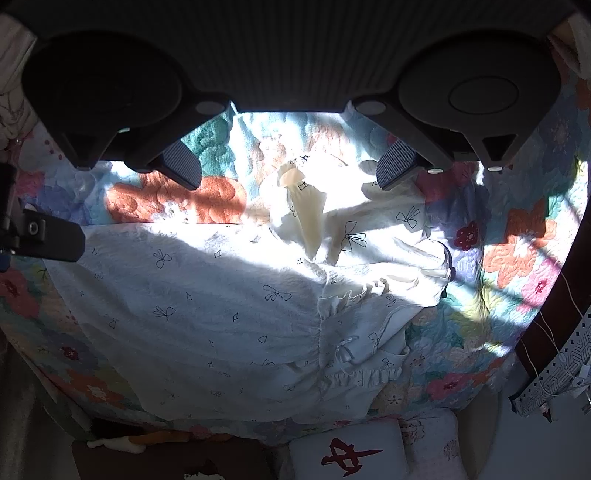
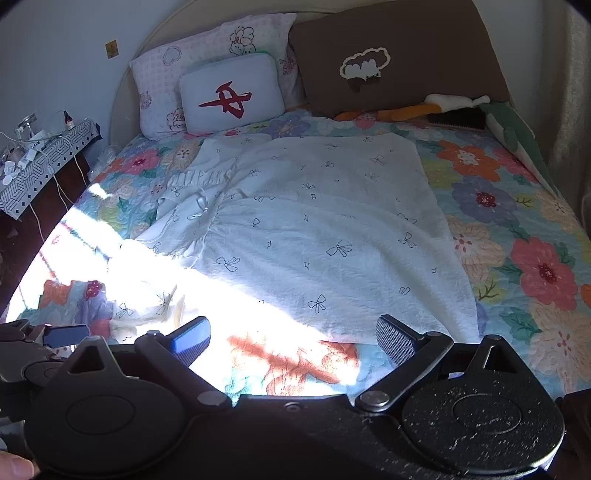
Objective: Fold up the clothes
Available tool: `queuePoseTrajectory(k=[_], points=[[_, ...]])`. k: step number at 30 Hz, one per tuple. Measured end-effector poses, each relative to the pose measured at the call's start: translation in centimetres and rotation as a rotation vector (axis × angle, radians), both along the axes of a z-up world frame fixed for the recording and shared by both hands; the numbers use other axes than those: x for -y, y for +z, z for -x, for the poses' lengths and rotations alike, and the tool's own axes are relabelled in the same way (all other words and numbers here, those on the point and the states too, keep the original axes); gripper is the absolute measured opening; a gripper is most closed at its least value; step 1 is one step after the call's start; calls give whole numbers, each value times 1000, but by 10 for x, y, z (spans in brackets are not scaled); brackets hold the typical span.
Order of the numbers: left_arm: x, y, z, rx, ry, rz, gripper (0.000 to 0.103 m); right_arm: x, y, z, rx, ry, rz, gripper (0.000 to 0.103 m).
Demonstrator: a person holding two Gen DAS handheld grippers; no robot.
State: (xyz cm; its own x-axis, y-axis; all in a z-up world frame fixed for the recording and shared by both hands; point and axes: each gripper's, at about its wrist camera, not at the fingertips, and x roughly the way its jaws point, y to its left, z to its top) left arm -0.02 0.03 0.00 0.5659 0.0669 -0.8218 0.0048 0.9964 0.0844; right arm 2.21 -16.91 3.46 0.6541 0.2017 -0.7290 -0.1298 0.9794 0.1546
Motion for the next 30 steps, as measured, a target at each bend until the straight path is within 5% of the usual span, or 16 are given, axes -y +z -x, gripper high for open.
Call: queuePoseTrajectory(k=[30], points=[[-9,-1,4,-19,3,21,103,-2,4,2,-4,5,15,98]])
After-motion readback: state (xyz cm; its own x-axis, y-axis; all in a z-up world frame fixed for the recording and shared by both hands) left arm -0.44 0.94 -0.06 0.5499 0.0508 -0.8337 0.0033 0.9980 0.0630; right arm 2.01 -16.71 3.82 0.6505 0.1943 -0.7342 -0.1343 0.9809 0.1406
